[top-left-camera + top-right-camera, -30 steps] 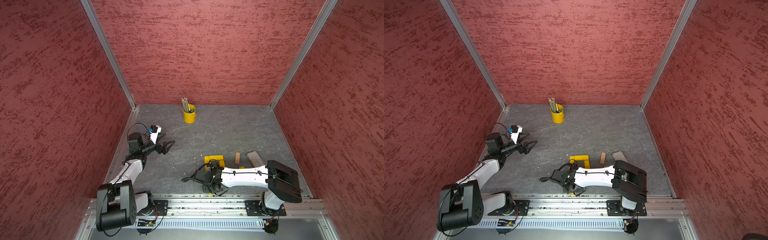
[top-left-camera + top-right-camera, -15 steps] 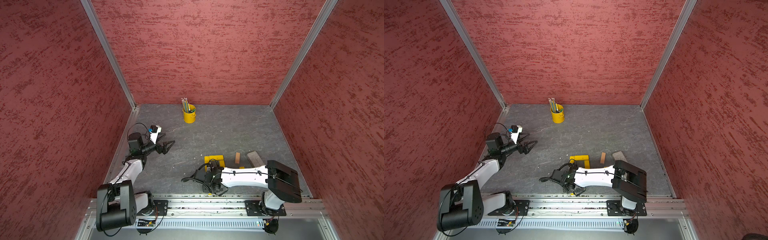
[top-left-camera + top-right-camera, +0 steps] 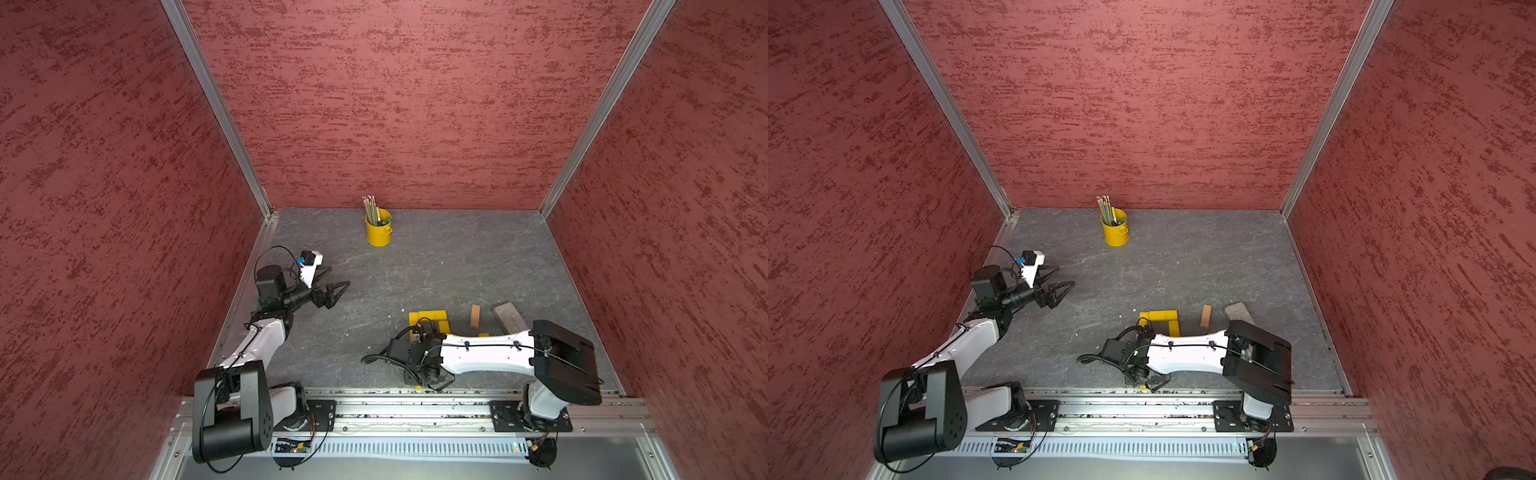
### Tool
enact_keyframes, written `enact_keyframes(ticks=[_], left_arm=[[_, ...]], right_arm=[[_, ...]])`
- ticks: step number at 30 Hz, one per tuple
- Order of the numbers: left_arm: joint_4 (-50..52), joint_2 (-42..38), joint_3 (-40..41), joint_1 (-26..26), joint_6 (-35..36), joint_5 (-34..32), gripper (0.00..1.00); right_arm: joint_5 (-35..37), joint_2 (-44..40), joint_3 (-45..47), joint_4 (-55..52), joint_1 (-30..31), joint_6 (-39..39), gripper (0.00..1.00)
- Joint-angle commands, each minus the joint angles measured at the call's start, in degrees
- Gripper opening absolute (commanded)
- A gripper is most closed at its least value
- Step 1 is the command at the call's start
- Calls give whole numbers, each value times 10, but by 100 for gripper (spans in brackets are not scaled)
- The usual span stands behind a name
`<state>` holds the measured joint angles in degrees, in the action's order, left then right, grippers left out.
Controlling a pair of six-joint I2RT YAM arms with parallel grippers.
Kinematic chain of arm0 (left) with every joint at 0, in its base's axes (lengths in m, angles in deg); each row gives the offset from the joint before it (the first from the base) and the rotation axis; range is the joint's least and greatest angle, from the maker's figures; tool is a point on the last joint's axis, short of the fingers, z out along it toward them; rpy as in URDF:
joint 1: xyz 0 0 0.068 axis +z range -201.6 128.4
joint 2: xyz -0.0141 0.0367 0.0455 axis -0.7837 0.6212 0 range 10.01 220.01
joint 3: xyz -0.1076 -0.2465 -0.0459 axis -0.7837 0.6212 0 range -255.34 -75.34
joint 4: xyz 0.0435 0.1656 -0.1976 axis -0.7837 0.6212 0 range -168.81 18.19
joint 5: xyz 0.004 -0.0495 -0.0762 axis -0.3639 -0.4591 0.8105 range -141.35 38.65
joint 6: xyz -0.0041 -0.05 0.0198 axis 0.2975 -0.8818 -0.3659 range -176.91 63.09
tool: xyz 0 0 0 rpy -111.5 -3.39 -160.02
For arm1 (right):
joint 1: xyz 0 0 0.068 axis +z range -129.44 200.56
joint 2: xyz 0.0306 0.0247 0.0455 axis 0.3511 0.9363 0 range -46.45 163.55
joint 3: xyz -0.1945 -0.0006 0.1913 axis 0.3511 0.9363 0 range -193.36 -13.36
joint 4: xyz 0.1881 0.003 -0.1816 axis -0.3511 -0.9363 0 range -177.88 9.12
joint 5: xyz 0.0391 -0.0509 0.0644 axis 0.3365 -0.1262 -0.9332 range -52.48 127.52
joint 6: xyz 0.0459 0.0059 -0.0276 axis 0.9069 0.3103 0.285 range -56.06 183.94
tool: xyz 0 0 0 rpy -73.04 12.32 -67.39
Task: Assemble the number 8 with building blocks
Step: Assemble the building block at the center of the board.
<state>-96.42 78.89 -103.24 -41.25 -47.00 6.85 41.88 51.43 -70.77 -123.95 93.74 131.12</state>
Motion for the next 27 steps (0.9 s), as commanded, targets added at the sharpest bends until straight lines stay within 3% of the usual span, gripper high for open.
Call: enact_keyframes(ticks=[1, 8, 15, 27], left_arm=[[-2, -10, 9, 6, 6, 1, 100], [-2, -10, 8, 6, 6, 2, 100], [-2, -9, 8, 6, 5, 2, 99], [-4, -7, 6, 6, 6, 2, 100]], right_arm=[[12, 12, -5, 51, 0, 15, 30], [10, 12, -3, 52, 0, 17, 36], [12, 8, 2, 53, 0, 21, 60], [46, -43, 14, 18, 1, 39, 68]])
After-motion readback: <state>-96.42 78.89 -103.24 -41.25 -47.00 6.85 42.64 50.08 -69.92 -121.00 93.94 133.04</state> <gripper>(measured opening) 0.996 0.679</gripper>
